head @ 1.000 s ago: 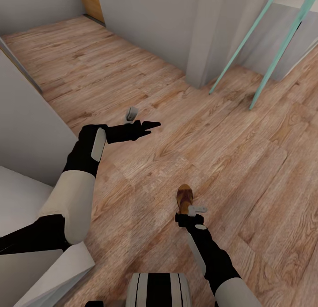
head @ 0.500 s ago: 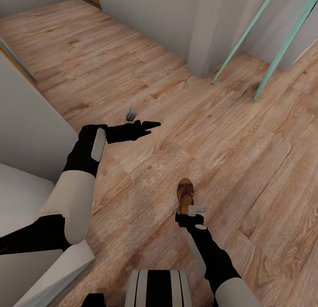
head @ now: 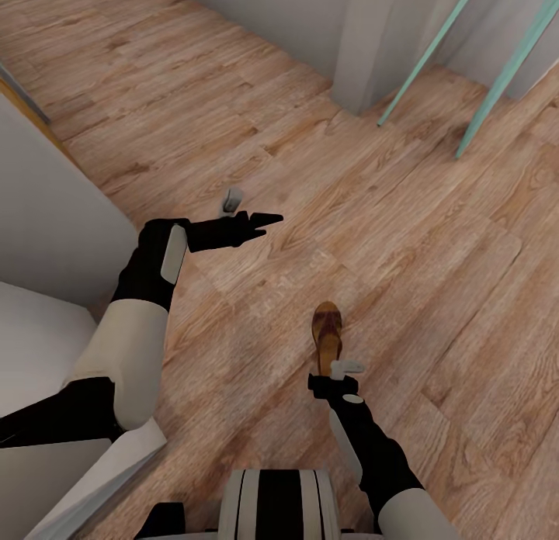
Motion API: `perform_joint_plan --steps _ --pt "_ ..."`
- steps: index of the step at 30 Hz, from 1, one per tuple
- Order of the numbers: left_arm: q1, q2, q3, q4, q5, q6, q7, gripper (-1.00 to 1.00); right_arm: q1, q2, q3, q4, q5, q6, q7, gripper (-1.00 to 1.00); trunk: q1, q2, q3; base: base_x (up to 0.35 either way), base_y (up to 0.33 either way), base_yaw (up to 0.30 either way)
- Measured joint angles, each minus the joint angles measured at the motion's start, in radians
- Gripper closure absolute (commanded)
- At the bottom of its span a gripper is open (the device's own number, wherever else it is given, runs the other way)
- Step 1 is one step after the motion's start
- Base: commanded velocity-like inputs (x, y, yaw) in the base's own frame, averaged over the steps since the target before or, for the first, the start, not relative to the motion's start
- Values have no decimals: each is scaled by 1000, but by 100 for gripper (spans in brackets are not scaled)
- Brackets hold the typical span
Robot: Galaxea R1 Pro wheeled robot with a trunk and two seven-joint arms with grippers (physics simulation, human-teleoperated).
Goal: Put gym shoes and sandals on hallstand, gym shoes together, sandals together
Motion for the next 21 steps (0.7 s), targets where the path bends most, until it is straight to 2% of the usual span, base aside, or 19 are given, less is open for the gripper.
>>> perform_joint_plan --steps 10,21 --pt "0 4 2 -1 -1 3 0 -100 0 0 3 -8 3 -15 0 -100 0 0 -3 0 0 0" --pt "0 5 2 -1 0 3 0 -100 0 0 5 -3 7 -112 1 -100 0 0 -3 0 0 0"
